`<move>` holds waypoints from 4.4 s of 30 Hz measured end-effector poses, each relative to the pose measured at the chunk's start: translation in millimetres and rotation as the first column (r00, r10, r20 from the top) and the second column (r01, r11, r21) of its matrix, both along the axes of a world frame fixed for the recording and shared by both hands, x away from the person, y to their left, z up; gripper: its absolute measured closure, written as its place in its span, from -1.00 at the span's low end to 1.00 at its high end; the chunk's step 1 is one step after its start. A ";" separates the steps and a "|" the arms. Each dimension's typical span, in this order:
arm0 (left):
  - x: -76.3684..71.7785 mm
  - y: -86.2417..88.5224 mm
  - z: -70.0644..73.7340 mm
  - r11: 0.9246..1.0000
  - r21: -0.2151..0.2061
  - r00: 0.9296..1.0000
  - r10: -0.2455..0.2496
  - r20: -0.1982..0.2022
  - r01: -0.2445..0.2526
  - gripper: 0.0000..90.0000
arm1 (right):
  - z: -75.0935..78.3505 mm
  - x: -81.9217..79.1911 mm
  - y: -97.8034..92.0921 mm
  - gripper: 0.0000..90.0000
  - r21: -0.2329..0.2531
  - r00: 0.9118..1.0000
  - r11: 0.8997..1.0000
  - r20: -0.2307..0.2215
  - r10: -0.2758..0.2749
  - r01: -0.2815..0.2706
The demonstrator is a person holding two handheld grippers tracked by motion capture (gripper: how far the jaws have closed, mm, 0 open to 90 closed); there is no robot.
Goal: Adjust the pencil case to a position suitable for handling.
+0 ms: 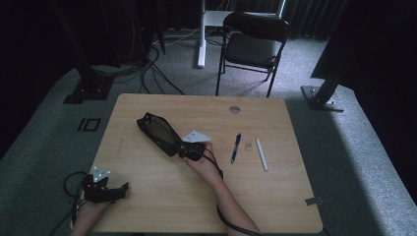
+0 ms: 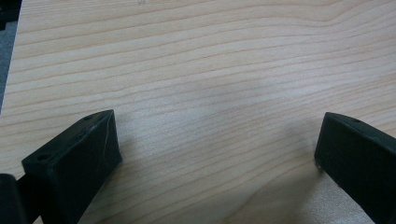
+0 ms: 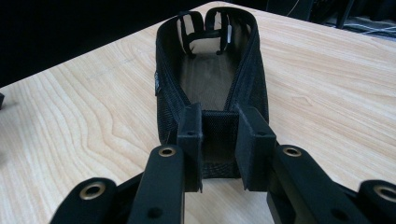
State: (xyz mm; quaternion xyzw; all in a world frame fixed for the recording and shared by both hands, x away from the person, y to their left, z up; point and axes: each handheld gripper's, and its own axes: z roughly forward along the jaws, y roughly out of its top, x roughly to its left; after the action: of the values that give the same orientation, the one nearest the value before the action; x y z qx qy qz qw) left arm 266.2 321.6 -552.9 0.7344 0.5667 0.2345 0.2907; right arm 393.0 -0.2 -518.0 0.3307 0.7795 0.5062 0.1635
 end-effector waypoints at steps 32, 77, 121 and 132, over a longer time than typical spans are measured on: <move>0.0 0.0 0.1 1.000 0.000 1.000 0.000 -0.001 0.000 -0.99 | 1.2 -34.8 -47.8 0.63 -0.006 1.000 1.000 0.009 -0.019 0.019; 0.0 0.1 0.0 1.000 0.001 1.000 -0.001 0.000 0.001 -0.99 | -1.7 -98.1 -142.7 0.63 -0.016 0.999 0.999 -0.010 -0.042 0.042; 0.0 0.1 -0.1 1.000 0.001 1.000 -0.001 0.000 0.001 -0.99 | 0.2 -145.2 -211.1 0.62 -0.061 1.000 0.998 -0.023 0.006 -0.007; 0.0 0.1 -0.1 1.000 0.001 1.000 -0.001 0.000 0.001 -0.99 | 0.4 -154.0 -227.3 0.62 -0.059 1.000 0.998 -0.031 -0.001 0.000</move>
State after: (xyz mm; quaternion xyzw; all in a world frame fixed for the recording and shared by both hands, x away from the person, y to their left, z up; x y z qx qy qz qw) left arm 266.2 321.8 -552.9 0.7348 0.5662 0.2349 0.2904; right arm 239.0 -227.5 -517.6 0.3337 0.7966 0.4776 0.1612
